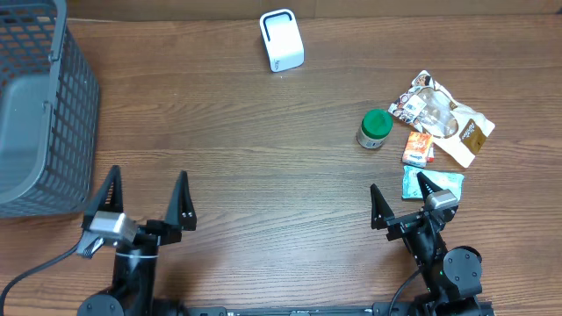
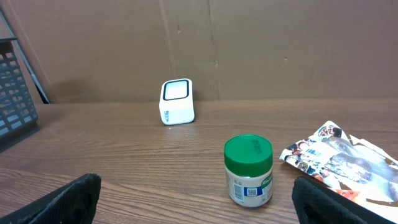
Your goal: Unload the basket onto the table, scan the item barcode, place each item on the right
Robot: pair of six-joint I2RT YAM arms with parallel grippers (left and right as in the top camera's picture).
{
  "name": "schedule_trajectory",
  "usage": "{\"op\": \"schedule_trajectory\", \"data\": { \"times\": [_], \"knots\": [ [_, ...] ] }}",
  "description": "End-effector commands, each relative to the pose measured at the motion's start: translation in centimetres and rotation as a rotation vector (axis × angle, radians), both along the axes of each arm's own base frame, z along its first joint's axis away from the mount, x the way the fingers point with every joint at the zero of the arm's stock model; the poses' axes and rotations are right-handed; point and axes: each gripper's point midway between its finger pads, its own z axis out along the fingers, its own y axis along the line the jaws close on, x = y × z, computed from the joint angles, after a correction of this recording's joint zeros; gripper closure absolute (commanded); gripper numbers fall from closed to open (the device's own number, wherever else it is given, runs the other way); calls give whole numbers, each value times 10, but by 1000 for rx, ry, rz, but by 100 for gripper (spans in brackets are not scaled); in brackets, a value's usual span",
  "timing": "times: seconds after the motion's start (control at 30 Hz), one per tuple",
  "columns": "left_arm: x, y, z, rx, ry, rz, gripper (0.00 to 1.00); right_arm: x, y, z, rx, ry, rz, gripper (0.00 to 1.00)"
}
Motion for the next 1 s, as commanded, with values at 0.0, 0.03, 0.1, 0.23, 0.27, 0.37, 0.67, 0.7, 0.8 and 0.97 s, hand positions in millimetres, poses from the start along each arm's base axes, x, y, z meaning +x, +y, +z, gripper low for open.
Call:
{"op": "schedule_trajectory", "data": {
  "times": [0.0,0.03,0.1,0.23,0.27,0.37,0.67,0.7,0.8,0.97],
  "knots": [
    [-9,24,6,-21,-46,139,0,1,-3,-3,0,-1,-18,0],
    [-10,28,7,-28,-53,161,0,1,-3,-3,0,-1,-18,0],
    [-13,35,7,-42,-63,200,0,1,-3,-3,0,-1,-18,0],
    [-14,42,8,-60,-119,232,0,1,-3,-3,0,-1,-18,0],
    [-14,42,8,-62,-132,234,0,1,-3,-3,0,-1,-18,0],
    [-13,41,8,-61,-184,230,0,1,-3,-3,0,-1,-18,0],
    [-15,25,4,60,-328,185,0,1,-3,-3,0,-1,-18,0],
    [-12,24,-1,68,-321,178,0,1,-3,-3,0,-1,-18,0],
    [-6,23,-15,86,-292,168,0,1,-3,-3,0,-1,-18,0],
    [11,26,-51,93,-169,179,0,1,-3,-3,0,-1,-18,0]
  ]
}}
